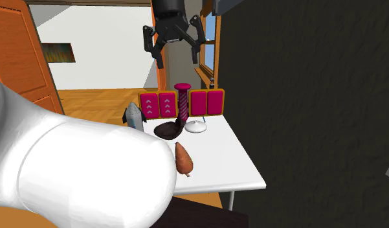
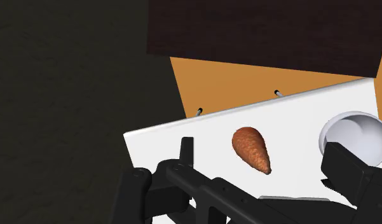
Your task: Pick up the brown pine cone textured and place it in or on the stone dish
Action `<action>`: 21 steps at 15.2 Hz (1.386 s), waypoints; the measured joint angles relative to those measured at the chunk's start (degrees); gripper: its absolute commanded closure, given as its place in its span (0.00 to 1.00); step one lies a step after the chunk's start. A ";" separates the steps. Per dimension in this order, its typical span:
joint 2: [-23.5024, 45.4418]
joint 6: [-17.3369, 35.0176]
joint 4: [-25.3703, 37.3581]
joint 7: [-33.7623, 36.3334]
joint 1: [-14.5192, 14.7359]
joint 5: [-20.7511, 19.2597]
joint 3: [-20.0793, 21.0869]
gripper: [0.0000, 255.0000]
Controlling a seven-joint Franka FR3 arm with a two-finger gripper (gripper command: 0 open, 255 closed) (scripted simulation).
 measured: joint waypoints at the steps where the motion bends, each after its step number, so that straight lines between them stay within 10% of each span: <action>1: 0.00 0.00 0.00 0.00 0.00 0.00 0.00 0.00; 21: 21.22 50.85 -20.61 -1.85 3.88 -11.27 5.45 0.00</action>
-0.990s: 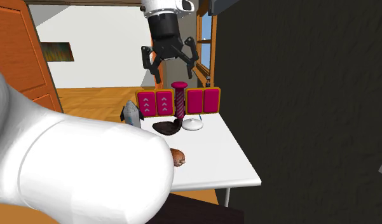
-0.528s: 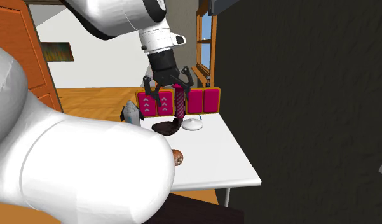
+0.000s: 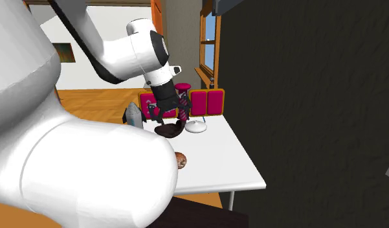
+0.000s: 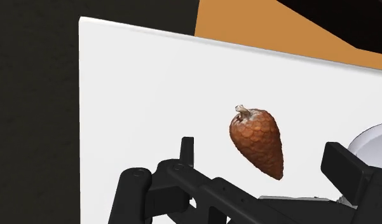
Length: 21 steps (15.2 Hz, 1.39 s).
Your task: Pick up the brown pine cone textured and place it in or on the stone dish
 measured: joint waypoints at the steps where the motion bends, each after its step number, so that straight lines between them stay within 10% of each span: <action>1: 2.07 2.58 -0.02 0.58 -0.47 -1.60 0.54 0.00; 5: 11.55 12.39 0.88 6.40 -3.48 -11.43 3.90 0.00; 11: 26.46 20.87 6.21 23.25 -7.34 -36.74 5.31 0.00; 21: 33.84 22.60 10.25 31.70 -7.05 -48.04 2.64 0.00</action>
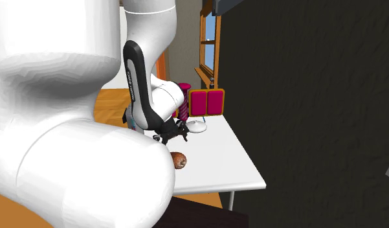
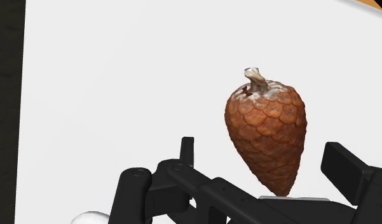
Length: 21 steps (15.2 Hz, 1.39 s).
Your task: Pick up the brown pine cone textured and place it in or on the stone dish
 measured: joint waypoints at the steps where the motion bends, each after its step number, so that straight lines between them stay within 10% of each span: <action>1: 0.02 0.01 0.01 0.03 0.00 -0.04 -0.01 0.00; 3: 0.04 0.01 0.02 0.04 0.00 -0.06 -0.02 0.00; 4: 0.04 0.01 0.02 0.04 0.00 -0.06 -0.02 1.00; 13: 0.04 0.01 0.02 0.04 0.00 -0.06 -0.02 1.00; 14: 0.04 0.01 0.02 0.04 0.00 -0.06 -0.02 0.00; 21: 11.58 4.82 8.05 3.46 1.82 -7.85 -1.25 0.00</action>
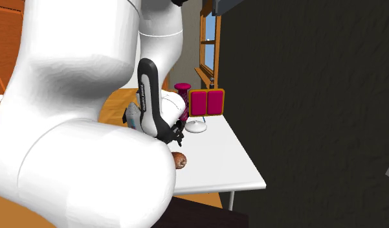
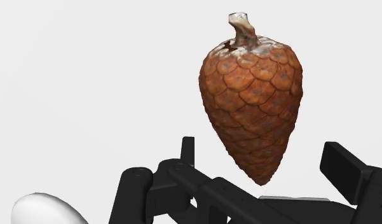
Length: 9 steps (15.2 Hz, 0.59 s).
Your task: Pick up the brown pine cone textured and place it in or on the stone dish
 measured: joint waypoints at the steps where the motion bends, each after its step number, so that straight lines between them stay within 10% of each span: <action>1: 1.40 0.42 1.10 0.16 0.27 -0.55 -0.02 0.00; 9: 9.45 2.30 7.31 6.57 2.28 -8.44 -3.25 0.00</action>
